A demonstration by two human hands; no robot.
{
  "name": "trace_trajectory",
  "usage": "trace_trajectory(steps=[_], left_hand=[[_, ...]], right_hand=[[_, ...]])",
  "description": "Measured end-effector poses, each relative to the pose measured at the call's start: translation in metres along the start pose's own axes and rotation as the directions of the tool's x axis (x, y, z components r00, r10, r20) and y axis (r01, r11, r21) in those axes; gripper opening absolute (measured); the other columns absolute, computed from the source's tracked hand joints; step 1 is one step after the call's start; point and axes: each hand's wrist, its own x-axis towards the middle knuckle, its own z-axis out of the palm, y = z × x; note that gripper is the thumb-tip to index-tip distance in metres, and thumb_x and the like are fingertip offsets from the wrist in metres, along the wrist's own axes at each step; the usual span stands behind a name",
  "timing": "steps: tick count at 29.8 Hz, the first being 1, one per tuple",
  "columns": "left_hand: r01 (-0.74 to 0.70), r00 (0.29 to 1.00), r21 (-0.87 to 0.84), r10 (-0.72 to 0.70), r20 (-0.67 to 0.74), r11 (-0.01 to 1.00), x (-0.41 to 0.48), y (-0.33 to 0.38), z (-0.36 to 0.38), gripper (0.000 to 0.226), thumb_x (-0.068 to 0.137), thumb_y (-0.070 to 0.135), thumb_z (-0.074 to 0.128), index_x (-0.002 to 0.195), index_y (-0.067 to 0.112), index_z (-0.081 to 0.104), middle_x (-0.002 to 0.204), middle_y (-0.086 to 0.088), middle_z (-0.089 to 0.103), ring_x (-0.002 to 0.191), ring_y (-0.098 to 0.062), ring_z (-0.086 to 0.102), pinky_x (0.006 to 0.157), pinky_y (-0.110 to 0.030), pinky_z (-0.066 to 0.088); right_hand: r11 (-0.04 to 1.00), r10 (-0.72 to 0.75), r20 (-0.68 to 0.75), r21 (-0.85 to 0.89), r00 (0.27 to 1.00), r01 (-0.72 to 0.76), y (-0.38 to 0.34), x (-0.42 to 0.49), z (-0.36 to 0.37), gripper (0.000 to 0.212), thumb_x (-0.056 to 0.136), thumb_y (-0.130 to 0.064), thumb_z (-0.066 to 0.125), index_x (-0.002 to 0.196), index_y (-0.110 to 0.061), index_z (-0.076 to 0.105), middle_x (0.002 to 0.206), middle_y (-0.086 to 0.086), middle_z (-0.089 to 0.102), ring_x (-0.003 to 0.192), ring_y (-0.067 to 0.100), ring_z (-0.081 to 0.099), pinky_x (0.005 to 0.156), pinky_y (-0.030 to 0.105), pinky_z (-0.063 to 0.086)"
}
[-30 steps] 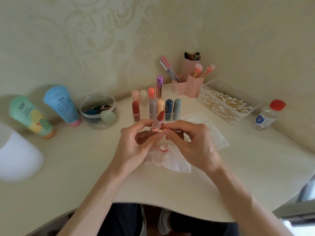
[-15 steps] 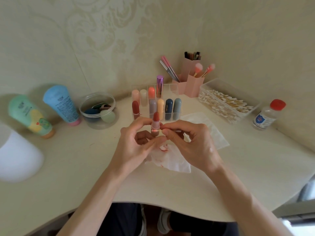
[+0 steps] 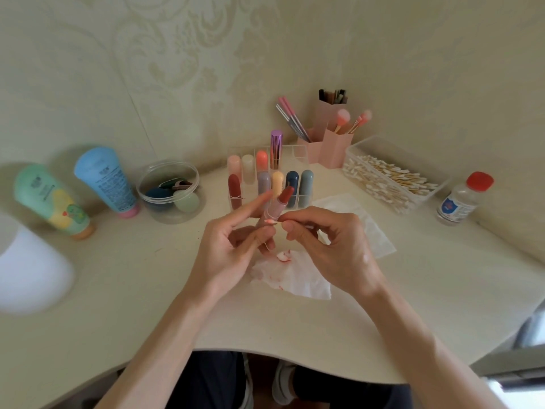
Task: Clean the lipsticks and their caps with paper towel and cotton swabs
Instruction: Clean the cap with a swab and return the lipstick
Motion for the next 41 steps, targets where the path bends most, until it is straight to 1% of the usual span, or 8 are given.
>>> trace_trajectory(steps=[5, 12, 15, 20, 25, 29, 35, 41], left_hand=[[0.058, 0.998, -0.079, -0.06, -0.031, 0.995, 0.0, 0.004, 0.001, 0.02, 0.095, 0.008, 0.069, 0.113, 0.001, 0.065, 0.101, -0.011, 0.077, 0.074, -0.032, 0.076, 0.058, -0.031, 0.056], [0.07, 0.997, -0.032, -0.069, 0.023, 0.997, -0.002, 0.002, 0.001, 0.036, 0.083, 0.018, 0.079, 0.117, 0.012, 0.067, 0.108, -0.004, 0.078, 0.094, -0.024, 0.078, 0.079, -0.033, 0.062], [0.054, 0.999, 0.003, -0.054, 0.005, 0.999, -0.002, 0.0, 0.0, 0.028, 0.087, 0.019, 0.076, 0.113, 0.013, 0.07, 0.094, -0.007, 0.078, 0.082, -0.027, 0.076, 0.075, -0.032, 0.06], [-0.047, 0.999, 0.133, 0.044, 0.022, 0.99, -0.001, 0.0, -0.001, 0.025, 0.096, 0.02, 0.069, 0.12, 0.013, 0.071, 0.105, -0.006, 0.073, 0.089, -0.023, 0.072, 0.079, -0.032, 0.057], [-0.003, 0.999, -0.018, 0.002, -0.046, 1.0, -0.001, 0.006, 0.002, 0.028, 0.092, 0.016, 0.072, 0.118, 0.01, 0.068, 0.097, -0.006, 0.077, 0.076, -0.024, 0.074, 0.067, -0.018, 0.052], [-0.028, 1.0, -0.012, 0.028, -0.015, 1.0, -0.002, 0.007, 0.003, 0.017, 0.098, 0.016, 0.066, 0.113, 0.009, 0.069, 0.093, -0.009, 0.078, 0.081, -0.023, 0.075, 0.064, -0.021, 0.051], [-0.015, 1.0, 0.019, 0.016, -0.013, 1.0, -0.002, 0.004, 0.002, 0.033, 0.083, 0.02, 0.078, 0.114, 0.012, 0.068, 0.1, -0.001, 0.079, 0.09, -0.022, 0.077, 0.084, -0.029, 0.058], [-0.126, 0.992, 0.162, 0.12, 0.046, 0.979, 0.0, -0.003, 0.0, 0.021, 0.101, 0.013, 0.062, 0.12, 0.007, 0.069, 0.105, -0.004, 0.066, 0.088, -0.013, 0.067, 0.077, -0.019, 0.049]], right_hand=[[1.0, -0.013, -0.024, 0.003, 1.0, 0.013, 0.0, 0.001, 0.0, 0.012, 0.096, -0.007, 0.074, 0.104, -0.012, 0.082, 0.091, -0.009, 0.078, 0.08, 0.019, 0.072, 0.077, 0.029, 0.057], [1.0, -0.003, -0.016, 0.023, 1.0, 0.003, 0.0, 0.001, 0.0, 0.012, 0.096, -0.007, 0.075, 0.105, -0.009, 0.082, 0.092, -0.007, 0.079, 0.081, 0.019, 0.073, 0.078, 0.037, 0.059], [0.999, 0.009, 0.0, 0.032, 1.0, -0.009, 0.0, 0.0, 0.001, 0.012, 0.096, -0.009, 0.075, 0.105, -0.011, 0.082, 0.091, -0.004, 0.078, 0.079, 0.025, 0.071, 0.078, 0.046, 0.057], [1.0, -0.004, -0.014, 0.019, 1.0, 0.004, 0.0, 0.001, 0.0, 0.011, 0.096, -0.008, 0.074, 0.105, -0.008, 0.082, 0.091, -0.007, 0.078, 0.078, 0.019, 0.072, 0.077, 0.034, 0.059], [1.0, -0.005, -0.021, 0.019, 1.0, 0.005, -0.001, 0.001, -0.001, 0.015, 0.097, -0.005, 0.073, 0.102, -0.016, 0.081, 0.088, -0.023, 0.075, 0.077, 0.011, 0.07, 0.076, 0.017, 0.051], [0.999, -0.019, -0.02, 0.032, 1.0, 0.02, -0.005, 0.002, 0.0, 0.017, 0.096, -0.004, 0.073, 0.102, -0.018, 0.08, 0.089, -0.021, 0.076, 0.078, 0.009, 0.071, 0.075, 0.015, 0.051], [0.999, -0.029, 0.0, 0.02, 1.0, 0.029, -0.003, 0.0, 0.001, 0.011, 0.097, -0.006, 0.073, 0.104, -0.009, 0.082, 0.092, -0.008, 0.079, 0.081, 0.014, 0.073, 0.079, 0.021, 0.055], [0.999, -0.041, -0.014, 0.035, 0.999, 0.041, -0.005, 0.001, 0.0, 0.018, 0.096, -0.003, 0.073, 0.104, -0.018, 0.08, 0.088, -0.023, 0.075, 0.076, 0.012, 0.071, 0.075, 0.016, 0.051]])
